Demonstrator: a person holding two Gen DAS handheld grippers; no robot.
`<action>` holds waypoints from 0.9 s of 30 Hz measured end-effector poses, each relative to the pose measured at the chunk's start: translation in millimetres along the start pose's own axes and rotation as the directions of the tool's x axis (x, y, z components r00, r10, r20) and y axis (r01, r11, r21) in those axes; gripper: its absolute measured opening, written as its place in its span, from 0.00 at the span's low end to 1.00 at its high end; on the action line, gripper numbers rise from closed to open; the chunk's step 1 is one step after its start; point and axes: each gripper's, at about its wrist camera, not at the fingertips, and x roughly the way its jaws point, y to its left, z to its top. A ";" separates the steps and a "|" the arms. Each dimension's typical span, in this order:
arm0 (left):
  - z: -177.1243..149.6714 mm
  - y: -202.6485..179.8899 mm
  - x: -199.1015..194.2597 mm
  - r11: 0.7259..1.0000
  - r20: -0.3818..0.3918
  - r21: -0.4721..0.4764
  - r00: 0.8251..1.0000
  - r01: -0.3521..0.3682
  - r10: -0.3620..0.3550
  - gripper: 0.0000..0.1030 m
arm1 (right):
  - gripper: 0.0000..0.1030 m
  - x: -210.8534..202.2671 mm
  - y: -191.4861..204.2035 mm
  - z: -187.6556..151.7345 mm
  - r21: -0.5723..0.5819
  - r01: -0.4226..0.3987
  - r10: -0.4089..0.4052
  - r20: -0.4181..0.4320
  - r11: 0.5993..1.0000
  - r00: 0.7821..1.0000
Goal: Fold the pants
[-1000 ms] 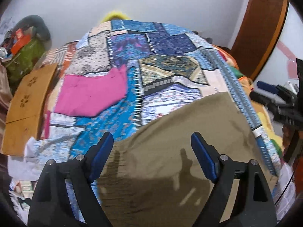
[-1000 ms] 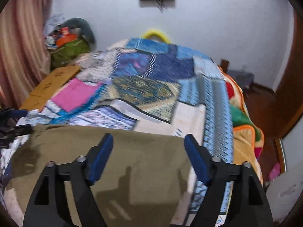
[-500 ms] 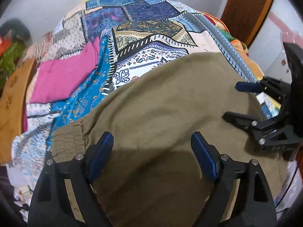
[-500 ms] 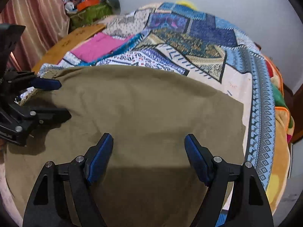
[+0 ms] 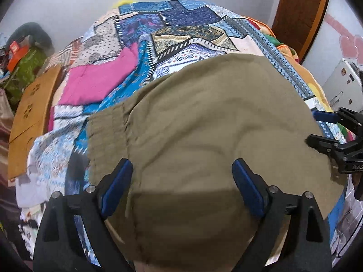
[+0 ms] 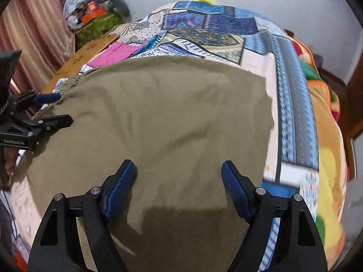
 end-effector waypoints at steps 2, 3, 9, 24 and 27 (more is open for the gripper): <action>-11.9 1.2 -5.4 1.000 -0.001 -0.010 1.000 -0.016 0.016 0.98 | 0.74 -7.1 1.9 -12.6 0.009 0.017 -0.018 0.017 1.000 1.000; -16.3 2.3 -7.8 1.000 0.004 -0.018 1.000 -0.015 0.015 0.98 | 0.74 -10.7 2.4 -17.2 0.014 0.024 -0.024 0.026 1.000 0.999; -41.4 17.1 -23.5 0.996 0.002 -0.089 1.000 -0.018 0.019 0.98 | 0.74 -29.7 1.8 -49.2 0.060 0.035 -0.037 0.043 0.998 0.998; -73.2 48.7 -60.0 0.961 0.010 -0.274 1.000 0.026 -0.024 0.98 | 0.74 -55.4 14.7 -51.4 0.018 0.112 -0.113 0.074 0.994 0.991; -81.5 47.6 -60.7 0.945 0.019 -0.313 0.995 0.100 -0.099 0.98 | 0.74 -69.4 22.8 -37.0 -0.005 0.109 -0.108 0.140 0.994 0.984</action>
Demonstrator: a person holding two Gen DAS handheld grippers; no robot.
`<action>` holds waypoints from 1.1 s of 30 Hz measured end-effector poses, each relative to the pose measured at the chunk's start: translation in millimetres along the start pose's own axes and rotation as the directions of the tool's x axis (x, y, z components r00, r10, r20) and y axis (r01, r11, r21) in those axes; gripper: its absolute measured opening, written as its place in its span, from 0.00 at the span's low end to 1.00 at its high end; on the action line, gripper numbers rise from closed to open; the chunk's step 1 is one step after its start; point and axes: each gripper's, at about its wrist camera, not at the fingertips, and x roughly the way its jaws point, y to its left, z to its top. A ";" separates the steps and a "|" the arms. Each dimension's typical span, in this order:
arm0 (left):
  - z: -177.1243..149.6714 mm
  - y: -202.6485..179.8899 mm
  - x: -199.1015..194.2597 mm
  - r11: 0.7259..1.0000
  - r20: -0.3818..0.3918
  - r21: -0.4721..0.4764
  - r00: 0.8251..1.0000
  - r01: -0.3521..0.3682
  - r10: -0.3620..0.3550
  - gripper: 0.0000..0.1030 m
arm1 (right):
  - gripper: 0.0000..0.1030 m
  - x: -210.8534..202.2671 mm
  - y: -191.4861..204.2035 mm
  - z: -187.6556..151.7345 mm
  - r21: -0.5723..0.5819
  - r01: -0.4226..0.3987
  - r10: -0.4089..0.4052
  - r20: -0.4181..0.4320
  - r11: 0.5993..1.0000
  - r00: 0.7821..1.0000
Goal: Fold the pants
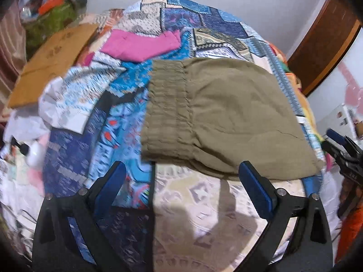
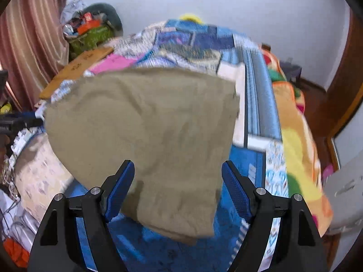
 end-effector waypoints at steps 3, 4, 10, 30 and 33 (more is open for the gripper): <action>-10.0 -8.0 11.1 0.999 -0.047 -0.001 0.997 0.053 -0.053 0.98 | 0.74 -3.0 9.7 15.9 0.005 -0.043 0.043 0.051 0.999 0.998; -12.3 -10.5 14.5 0.998 -0.058 -0.001 0.996 0.068 -0.068 0.98 | 0.74 -1.7 13.4 18.6 0.005 -0.053 0.053 0.059 0.999 0.997; -16.0 -20.9 29.2 0.991 -0.061 -0.004 0.989 0.135 -0.135 0.99 | 0.74 33.8 49.3 27.0 -0.074 -0.094 0.096 0.030 0.993 0.995; 36.9 16.7 60.2 0.917 -0.041 -0.242 0.941 0.318 -0.337 0.99 | 0.74 62.7 45.1 7.4 -0.014 -0.174 0.173 -0.038 0.985 0.984; 47.1 17.4 65.2 0.922 -0.046 -0.261 0.950 0.288 -0.309 0.99 | 0.74 62.9 43.5 6.0 -0.008 -0.185 0.184 -0.034 0.983 0.982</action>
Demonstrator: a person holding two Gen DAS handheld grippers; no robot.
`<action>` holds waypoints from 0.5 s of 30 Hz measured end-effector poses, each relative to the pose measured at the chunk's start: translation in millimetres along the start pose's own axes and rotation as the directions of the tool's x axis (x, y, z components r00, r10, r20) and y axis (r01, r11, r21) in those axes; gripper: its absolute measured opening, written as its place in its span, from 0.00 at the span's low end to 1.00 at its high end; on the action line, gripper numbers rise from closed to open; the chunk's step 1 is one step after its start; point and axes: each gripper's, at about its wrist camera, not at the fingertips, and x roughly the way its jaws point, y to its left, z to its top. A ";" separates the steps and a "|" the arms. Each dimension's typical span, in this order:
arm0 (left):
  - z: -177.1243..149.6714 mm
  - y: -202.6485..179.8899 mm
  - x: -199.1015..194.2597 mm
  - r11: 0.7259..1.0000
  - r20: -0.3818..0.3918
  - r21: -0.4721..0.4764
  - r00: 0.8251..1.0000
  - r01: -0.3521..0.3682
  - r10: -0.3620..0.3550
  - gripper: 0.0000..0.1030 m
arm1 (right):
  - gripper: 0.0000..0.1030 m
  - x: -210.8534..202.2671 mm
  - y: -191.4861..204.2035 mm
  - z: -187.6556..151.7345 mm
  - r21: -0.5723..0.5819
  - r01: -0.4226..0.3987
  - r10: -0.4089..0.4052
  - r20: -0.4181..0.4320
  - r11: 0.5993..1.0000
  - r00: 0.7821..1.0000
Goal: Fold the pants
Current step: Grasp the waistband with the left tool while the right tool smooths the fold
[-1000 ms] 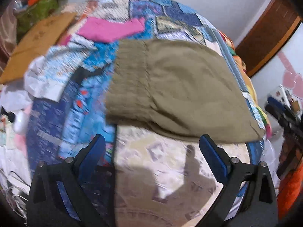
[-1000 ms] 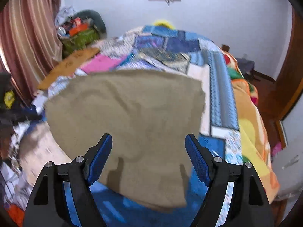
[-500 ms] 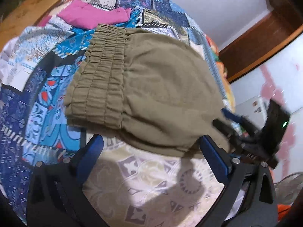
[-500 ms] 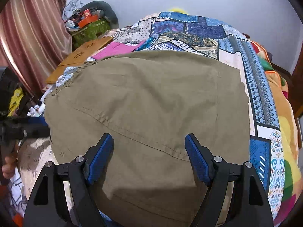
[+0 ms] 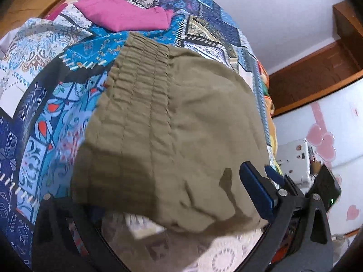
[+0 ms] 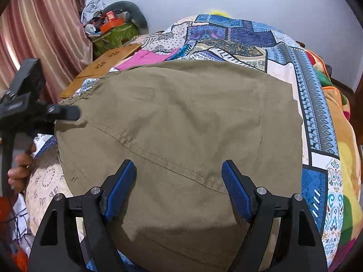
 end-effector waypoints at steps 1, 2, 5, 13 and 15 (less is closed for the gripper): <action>1.9 -1.9 0.9 1.000 0.008 0.002 1.000 -0.021 0.021 0.98 | 0.74 -0.2 0.3 0.2 0.000 0.000 0.000 0.002 1.000 1.000; 2.5 -3.0 0.8 0.999 0.021 0.006 0.999 -0.038 0.038 0.90 | 0.74 -0.6 0.2 -0.4 0.001 -0.001 0.001 0.005 1.000 1.000; -1.1 -12.2 -2.2 0.982 0.084 0.075 0.983 -0.172 0.165 0.61 | 0.74 -1.2 0.5 -0.5 0.009 0.000 0.000 0.007 1.000 1.000; -13.1 -20.7 -23.8 0.953 0.169 0.163 0.959 -0.257 0.229 0.45 | 0.74 -10.7 -2.6 -7.3 0.042 0.007 -0.008 0.007 0.999 1.000; -19.0 -27.1 -27.4 0.933 0.192 0.202 0.946 -0.298 0.261 0.45 | 0.74 -13.7 -3.3 -9.1 0.044 0.009 -0.009 0.005 0.999 1.000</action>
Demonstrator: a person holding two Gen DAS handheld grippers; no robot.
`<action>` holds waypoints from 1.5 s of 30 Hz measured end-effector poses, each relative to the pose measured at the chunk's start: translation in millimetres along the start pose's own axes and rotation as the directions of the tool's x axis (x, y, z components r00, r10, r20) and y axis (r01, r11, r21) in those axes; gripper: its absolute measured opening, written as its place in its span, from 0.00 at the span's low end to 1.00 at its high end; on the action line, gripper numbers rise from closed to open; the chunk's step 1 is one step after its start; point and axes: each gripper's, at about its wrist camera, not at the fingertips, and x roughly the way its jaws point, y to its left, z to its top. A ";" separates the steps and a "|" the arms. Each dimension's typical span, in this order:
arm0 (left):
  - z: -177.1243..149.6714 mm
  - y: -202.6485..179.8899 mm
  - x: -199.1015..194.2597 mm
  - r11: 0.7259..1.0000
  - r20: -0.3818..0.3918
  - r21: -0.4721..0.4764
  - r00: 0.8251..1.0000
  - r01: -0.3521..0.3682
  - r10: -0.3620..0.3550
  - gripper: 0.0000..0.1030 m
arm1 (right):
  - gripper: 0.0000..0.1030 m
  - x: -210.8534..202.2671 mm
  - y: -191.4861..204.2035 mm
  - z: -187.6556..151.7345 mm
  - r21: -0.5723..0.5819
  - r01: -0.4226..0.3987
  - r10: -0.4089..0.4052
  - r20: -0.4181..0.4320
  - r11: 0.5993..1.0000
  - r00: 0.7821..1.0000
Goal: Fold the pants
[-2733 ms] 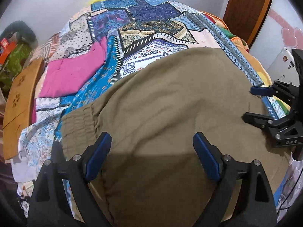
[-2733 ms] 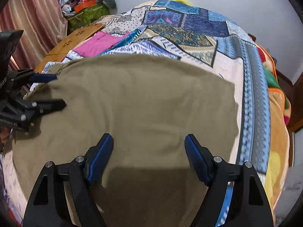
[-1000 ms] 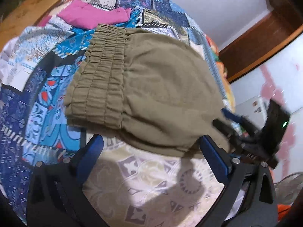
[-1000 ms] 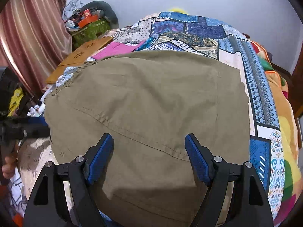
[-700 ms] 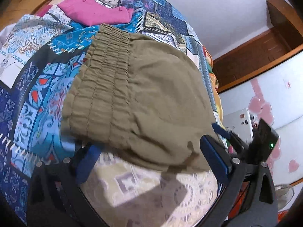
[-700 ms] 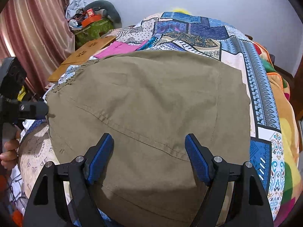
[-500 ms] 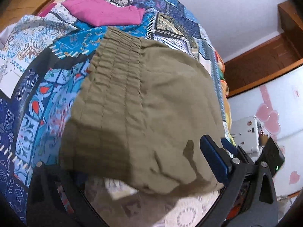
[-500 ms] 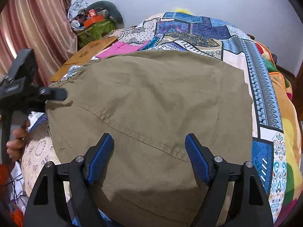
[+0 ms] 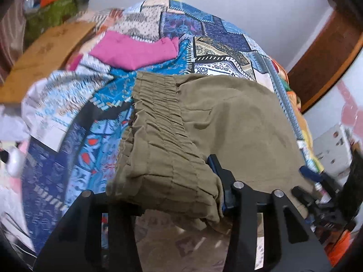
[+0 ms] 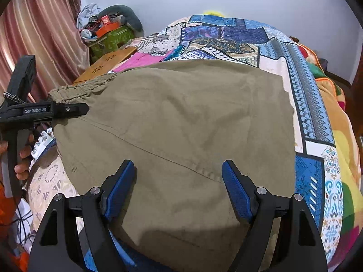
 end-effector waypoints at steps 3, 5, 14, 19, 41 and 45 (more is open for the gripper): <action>-4.4 -9.4 -10.2 0.995 0.032 0.069 0.997 -0.069 0.067 0.45 | 0.74 -5.6 1.0 -3.9 0.000 0.002 -0.002 -0.003 1.000 1.000; -7.1 -15.2 -18.9 0.986 0.064 0.114 0.991 -0.124 0.118 0.45 | 0.74 -7.7 0.8 -5.2 0.002 0.006 -0.006 -0.005 1.000 1.000; 2.6 -46.0 -41.4 0.919 0.181 0.269 0.952 -0.290 0.247 0.44 | 0.74 -22.4 -6.1 -17.9 0.066 0.026 -0.026 -0.006 0.998 1.000; 13.3 -84.4 -65.9 0.892 0.276 0.333 0.937 -0.304 0.216 0.41 | 0.74 -24.9 -18.8 -27.2 0.120 -0.004 0.005 -0.004 0.993 1.000; 9.0 -256.6 -31.6 0.834 0.122 0.551 0.988 0.011 -0.094 0.34 | 0.74 -88.5 -69.8 -47.3 0.209 0.107 -0.125 0.077 0.972 0.989; 7.2 -268.3 -9.5 0.842 0.043 0.534 0.993 0.073 -0.113 0.34 | 0.74 -103.8 -81.7 -56.9 0.239 0.141 -0.166 0.087 0.961 0.982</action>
